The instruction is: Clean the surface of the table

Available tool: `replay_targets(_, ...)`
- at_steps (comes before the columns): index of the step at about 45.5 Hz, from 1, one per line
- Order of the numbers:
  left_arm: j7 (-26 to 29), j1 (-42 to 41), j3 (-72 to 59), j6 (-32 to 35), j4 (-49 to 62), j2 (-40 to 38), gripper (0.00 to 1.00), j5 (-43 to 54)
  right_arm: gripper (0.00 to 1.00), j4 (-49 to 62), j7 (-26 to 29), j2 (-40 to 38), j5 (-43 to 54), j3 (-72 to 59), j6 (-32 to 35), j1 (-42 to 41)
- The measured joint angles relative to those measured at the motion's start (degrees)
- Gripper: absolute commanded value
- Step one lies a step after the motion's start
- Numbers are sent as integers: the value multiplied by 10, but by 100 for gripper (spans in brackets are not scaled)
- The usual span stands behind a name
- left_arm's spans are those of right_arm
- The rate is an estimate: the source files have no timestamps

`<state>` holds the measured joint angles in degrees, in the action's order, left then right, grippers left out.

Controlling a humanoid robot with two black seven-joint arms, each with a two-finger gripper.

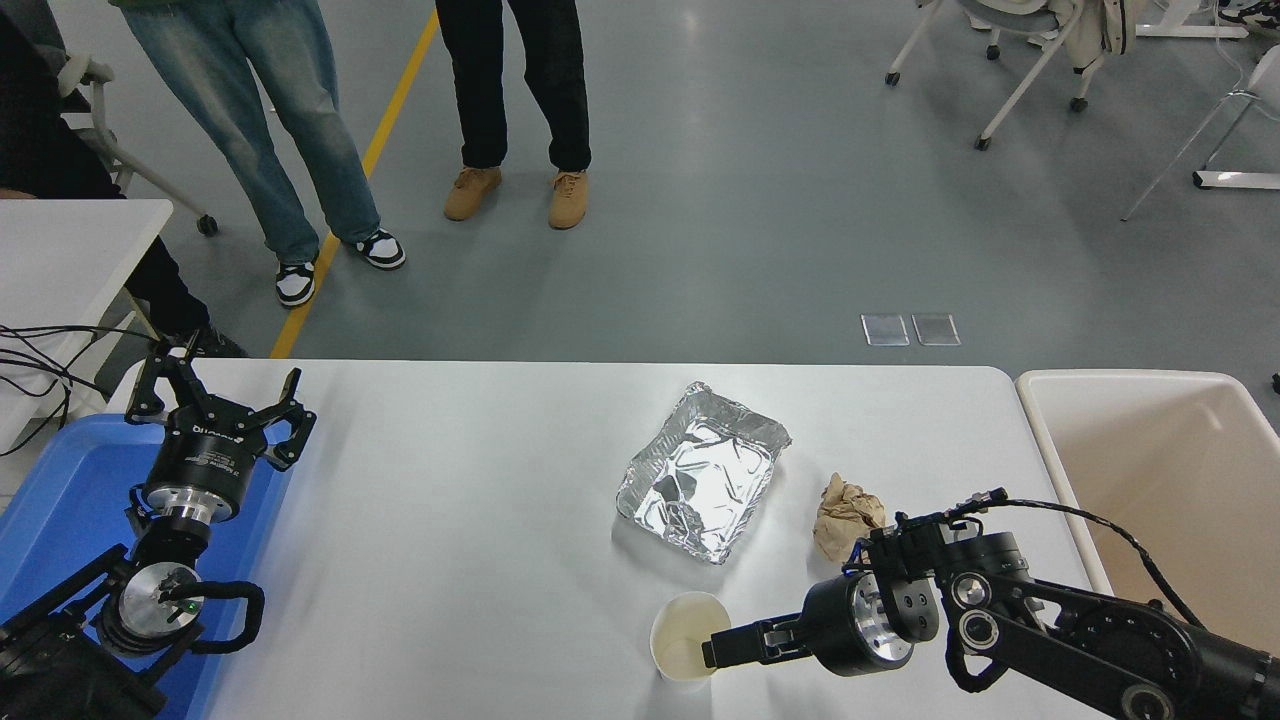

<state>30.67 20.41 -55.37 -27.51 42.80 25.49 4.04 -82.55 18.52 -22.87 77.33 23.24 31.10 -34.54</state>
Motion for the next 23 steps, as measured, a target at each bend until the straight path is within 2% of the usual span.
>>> replay_targets(13,0,0,0,0,0,0,99,0,99,7,54,33,-28,0,-7,1)
replay_targets(23,0,0,0,0,0,0,99,0,99,23,66,53,-32,0,-13,-2)
